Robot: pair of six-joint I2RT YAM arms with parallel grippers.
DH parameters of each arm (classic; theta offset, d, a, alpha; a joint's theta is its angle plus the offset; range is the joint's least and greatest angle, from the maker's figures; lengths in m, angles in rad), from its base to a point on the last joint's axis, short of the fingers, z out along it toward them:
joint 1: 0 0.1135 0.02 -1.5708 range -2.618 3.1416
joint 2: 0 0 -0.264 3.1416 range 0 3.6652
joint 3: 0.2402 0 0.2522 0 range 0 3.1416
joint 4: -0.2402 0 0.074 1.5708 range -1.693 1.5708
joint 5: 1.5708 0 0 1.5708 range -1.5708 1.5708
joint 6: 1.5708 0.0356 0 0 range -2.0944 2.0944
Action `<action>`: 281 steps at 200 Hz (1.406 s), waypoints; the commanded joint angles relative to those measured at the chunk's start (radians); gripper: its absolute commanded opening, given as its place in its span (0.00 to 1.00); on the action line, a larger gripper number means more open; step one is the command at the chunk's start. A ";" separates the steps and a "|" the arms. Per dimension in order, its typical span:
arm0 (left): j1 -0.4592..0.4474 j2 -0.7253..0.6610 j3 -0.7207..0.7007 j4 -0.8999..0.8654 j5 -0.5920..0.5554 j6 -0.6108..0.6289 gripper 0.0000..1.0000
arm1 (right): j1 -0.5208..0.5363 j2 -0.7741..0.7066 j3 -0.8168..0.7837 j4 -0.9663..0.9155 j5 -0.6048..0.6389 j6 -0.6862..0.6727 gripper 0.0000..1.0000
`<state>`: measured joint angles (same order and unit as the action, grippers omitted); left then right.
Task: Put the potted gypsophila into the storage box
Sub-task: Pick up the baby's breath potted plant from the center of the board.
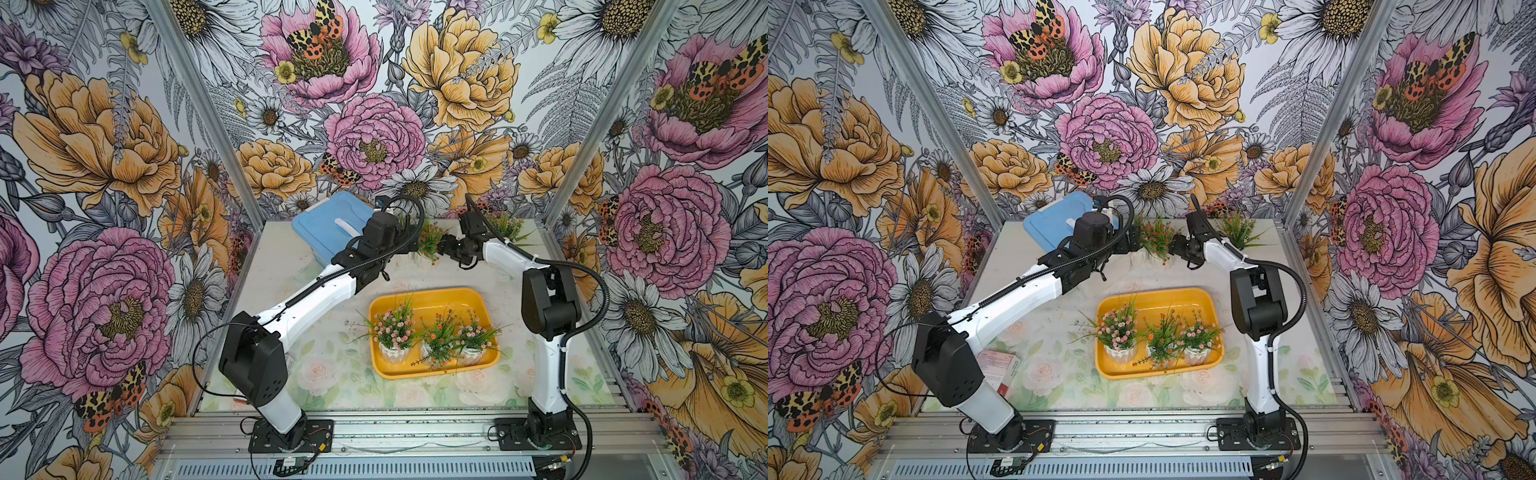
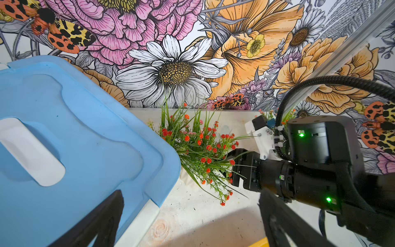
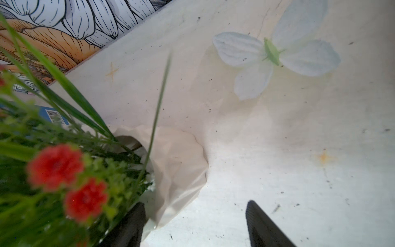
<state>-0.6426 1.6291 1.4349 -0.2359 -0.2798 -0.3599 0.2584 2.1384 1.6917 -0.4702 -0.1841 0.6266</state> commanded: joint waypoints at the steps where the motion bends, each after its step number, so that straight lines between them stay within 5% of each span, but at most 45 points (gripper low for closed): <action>1: 0.009 -0.047 -0.019 -0.010 -0.024 -0.006 0.99 | 0.020 0.031 0.061 0.012 0.055 -0.010 0.74; 122: -0.033 -0.079 -0.014 -0.079 -0.069 0.070 0.99 | 0.078 0.062 0.056 -0.028 0.203 0.012 0.32; 281: -0.075 -0.145 -0.080 -0.105 -0.106 0.088 0.99 | 0.083 -0.063 0.053 -0.077 0.306 -0.014 0.00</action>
<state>-0.7162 1.5459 1.3861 -0.3344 -0.3534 -0.2604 0.3416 2.1666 1.7500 -0.5110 0.0570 0.6331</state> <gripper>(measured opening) 0.988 0.085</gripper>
